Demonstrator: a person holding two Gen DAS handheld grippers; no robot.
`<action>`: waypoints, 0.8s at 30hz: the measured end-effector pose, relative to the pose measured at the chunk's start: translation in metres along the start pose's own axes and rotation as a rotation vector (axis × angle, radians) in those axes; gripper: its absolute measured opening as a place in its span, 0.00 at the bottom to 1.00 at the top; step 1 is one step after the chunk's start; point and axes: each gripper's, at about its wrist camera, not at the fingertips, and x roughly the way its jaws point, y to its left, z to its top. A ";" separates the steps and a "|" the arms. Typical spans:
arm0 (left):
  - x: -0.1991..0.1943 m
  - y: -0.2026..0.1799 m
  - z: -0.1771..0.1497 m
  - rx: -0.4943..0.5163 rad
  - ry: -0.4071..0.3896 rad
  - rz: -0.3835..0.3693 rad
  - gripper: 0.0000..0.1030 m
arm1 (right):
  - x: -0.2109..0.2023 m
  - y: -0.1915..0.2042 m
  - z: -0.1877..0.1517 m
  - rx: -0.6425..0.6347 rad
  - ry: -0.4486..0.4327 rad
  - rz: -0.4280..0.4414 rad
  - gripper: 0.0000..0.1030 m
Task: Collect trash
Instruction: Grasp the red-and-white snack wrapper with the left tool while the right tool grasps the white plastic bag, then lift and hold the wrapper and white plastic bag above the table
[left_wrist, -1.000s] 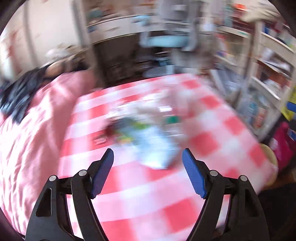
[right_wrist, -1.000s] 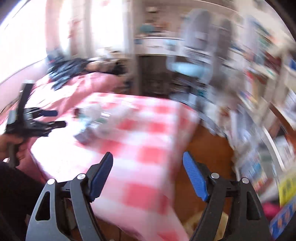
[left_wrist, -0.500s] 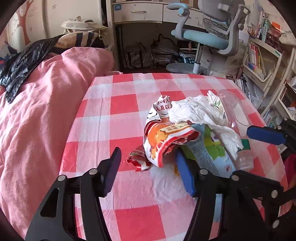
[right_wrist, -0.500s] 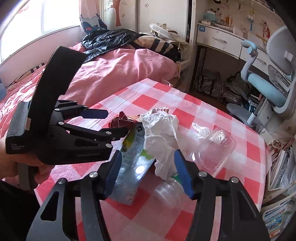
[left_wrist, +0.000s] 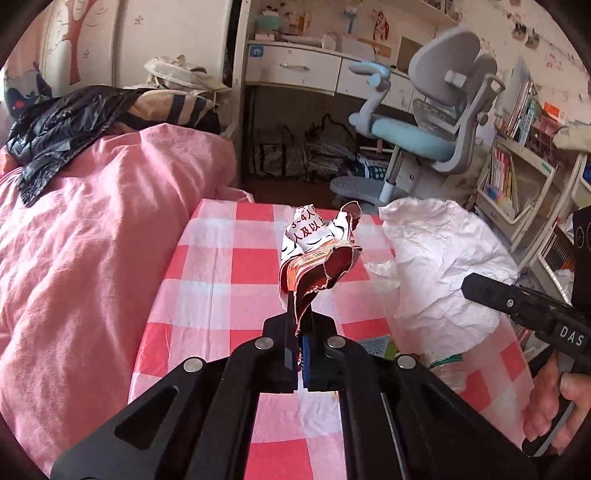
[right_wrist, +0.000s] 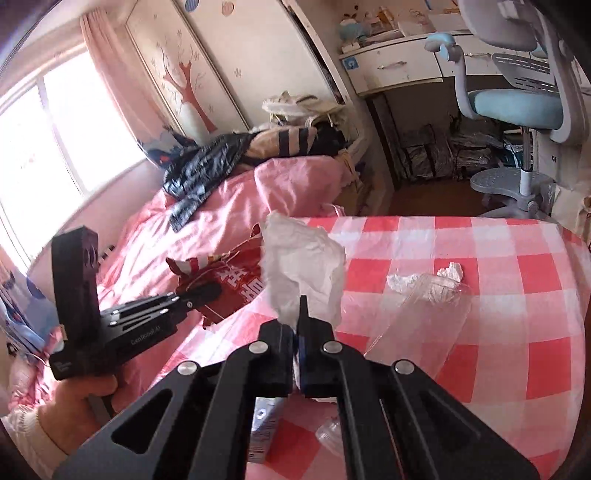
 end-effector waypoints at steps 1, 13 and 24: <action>-0.009 -0.001 -0.001 -0.006 -0.013 -0.006 0.02 | -0.011 0.003 0.001 0.007 -0.023 0.015 0.03; -0.089 -0.023 -0.039 0.001 -0.078 -0.012 0.02 | -0.109 0.008 -0.024 0.034 -0.125 -0.031 0.03; -0.114 -0.026 -0.068 -0.033 -0.069 -0.021 0.02 | -0.126 -0.019 -0.052 0.100 -0.073 -0.119 0.03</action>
